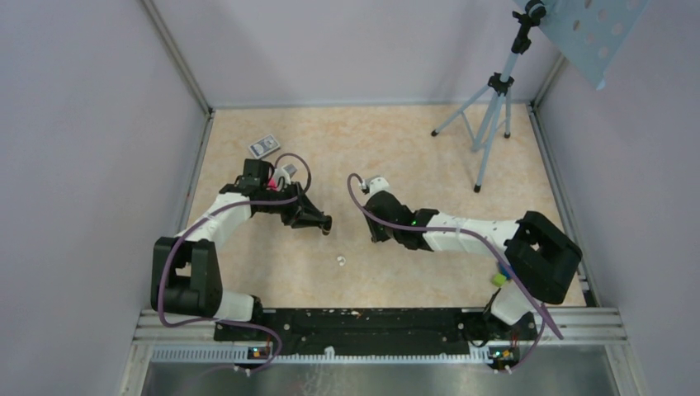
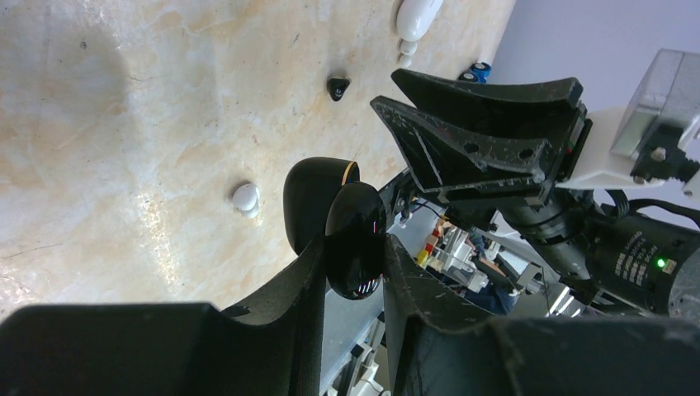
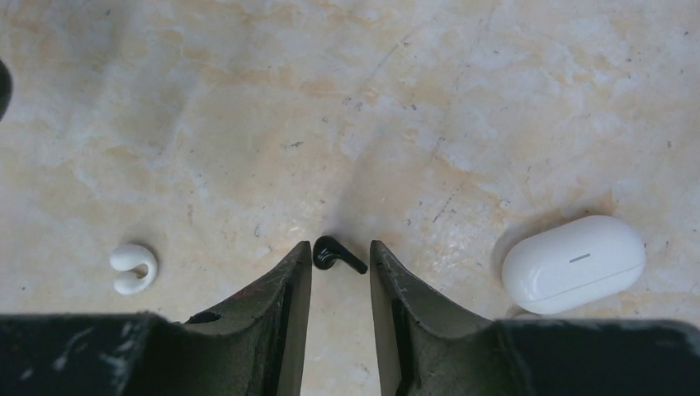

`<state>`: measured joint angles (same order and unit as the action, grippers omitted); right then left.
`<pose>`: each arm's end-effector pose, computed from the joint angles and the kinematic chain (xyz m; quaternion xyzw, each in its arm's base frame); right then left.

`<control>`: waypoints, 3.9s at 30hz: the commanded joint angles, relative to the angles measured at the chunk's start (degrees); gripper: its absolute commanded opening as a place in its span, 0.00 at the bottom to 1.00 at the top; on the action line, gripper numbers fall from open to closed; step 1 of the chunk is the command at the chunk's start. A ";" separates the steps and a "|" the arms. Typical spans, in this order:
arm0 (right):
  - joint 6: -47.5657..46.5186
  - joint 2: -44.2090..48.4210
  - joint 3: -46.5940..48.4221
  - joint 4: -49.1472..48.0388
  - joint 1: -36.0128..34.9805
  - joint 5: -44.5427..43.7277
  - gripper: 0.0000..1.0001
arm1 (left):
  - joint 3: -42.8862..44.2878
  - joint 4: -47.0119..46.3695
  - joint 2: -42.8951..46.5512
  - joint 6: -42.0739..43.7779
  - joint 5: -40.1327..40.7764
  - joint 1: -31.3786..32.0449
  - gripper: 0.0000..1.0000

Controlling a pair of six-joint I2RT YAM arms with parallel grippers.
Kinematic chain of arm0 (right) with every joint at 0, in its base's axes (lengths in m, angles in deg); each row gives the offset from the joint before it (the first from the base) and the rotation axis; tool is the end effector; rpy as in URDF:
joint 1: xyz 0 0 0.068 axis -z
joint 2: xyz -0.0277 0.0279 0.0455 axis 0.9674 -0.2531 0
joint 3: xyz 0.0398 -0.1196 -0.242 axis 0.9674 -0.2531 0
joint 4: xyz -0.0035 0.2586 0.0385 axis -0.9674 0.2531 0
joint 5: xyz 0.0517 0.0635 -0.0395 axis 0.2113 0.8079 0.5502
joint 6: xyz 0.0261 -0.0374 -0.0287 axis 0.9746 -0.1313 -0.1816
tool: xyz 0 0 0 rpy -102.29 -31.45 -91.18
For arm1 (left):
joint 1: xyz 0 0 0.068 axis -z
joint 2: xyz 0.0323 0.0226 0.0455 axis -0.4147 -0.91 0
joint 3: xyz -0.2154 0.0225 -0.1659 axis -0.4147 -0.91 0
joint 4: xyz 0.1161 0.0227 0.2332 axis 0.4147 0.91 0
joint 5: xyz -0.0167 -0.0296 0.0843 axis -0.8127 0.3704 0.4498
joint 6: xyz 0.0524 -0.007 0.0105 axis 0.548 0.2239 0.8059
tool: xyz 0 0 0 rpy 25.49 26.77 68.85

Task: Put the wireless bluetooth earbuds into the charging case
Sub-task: Move the left earbud to the center of the board, then pick up the left earbud from the center of the board.

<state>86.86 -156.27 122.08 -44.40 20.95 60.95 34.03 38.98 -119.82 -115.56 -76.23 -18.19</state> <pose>0.1955 0.2556 0.1910 -0.2146 0.8951 0.1186 0.3724 0.2593 -0.0563 0.2105 -0.1114 0.8751 -0.4665 0.0637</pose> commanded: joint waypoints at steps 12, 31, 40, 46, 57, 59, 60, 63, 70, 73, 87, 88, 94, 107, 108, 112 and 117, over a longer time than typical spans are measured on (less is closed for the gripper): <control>-13.33 -1.92 6.36 9.25 -2.10 3.03 0.45 | -0.70 -1.93 1.25 0.83 -0.37 -0.08 0.00; -26.03 -10.68 11.27 10.10 3.89 15.01 0.40 | -0.24 0.27 2.43 2.52 0.77 -0.08 0.00; -25.67 -10.44 11.93 10.10 3.91 16.15 0.36 | -0.15 0.19 2.53 2.38 0.91 -0.11 0.00; -25.18 -10.53 12.35 10.53 3.92 16.23 0.25 | -0.21 0.22 2.54 2.29 1.00 -0.07 0.00; -17.15 -9.68 13.65 12.07 3.92 12.11 0.34 | -0.28 0.36 2.57 2.63 1.13 -0.15 0.00; -14.23 -8.60 13.74 12.09 3.89 11.97 0.36 | -0.39 0.29 2.45 2.56 1.06 -0.12 0.00; -12.52 -8.19 13.77 12.06 3.91 11.86 0.37 | -0.36 0.28 2.40 2.55 1.05 -0.14 0.00; -4.98 -7.22 13.91 12.80 3.93 9.50 0.36 | -0.31 0.12 2.40 2.54 1.05 -0.11 0.00; 11.53 -4.09 9.89 9.35 3.89 6.54 0.35 | -0.94 -0.01 2.32 2.79 1.09 -0.15 0.00; 14.27 -4.12 8.91 8.55 3.94 5.54 0.36 | -1.25 -0.07 2.36 2.90 1.04 -0.15 0.00; 20.77 -7.15 7.26 8.60 2.94 3.59 0.35 | -1.66 -0.33 2.32 3.15 1.13 -0.15 0.00; 20.91 -7.45 7.19 8.53 2.81 3.28 0.35 | -1.68 -0.32 2.33 3.21 1.06 -0.15 0.00; 21.05 -9.41 7.97 8.68 1.83 2.45 0.35 | -1.65 -0.16 2.07 3.50 0.97 -0.15 0.00; 21.43 -13.75 11.88 12.17 -0.34 -1.62 0.31 | -1.52 0.19 1.70 4.20 0.89 -0.24 0.00; 21.27 -13.78 12.09 12.35 -0.50 -1.94 0.31 | -1.61 0.23 1.74 4.26 0.87 -0.24 0.00; 20.79 -13.63 12.35 12.94 -0.89 -2.68 0.28 | -1.56 0.28 1.69 4.39 0.95 -0.33 0.00; 18.82 -13.26 12.78 13.34 -1.70 -2.49 0.30 | -1.59 0.28 1.62 4.44 0.97 -0.38 0.00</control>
<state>107.65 -168.93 132.66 -33.10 20.51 59.64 32.59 39.61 -118.92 -112.33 -74.55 -18.26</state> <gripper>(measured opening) 0.291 0.330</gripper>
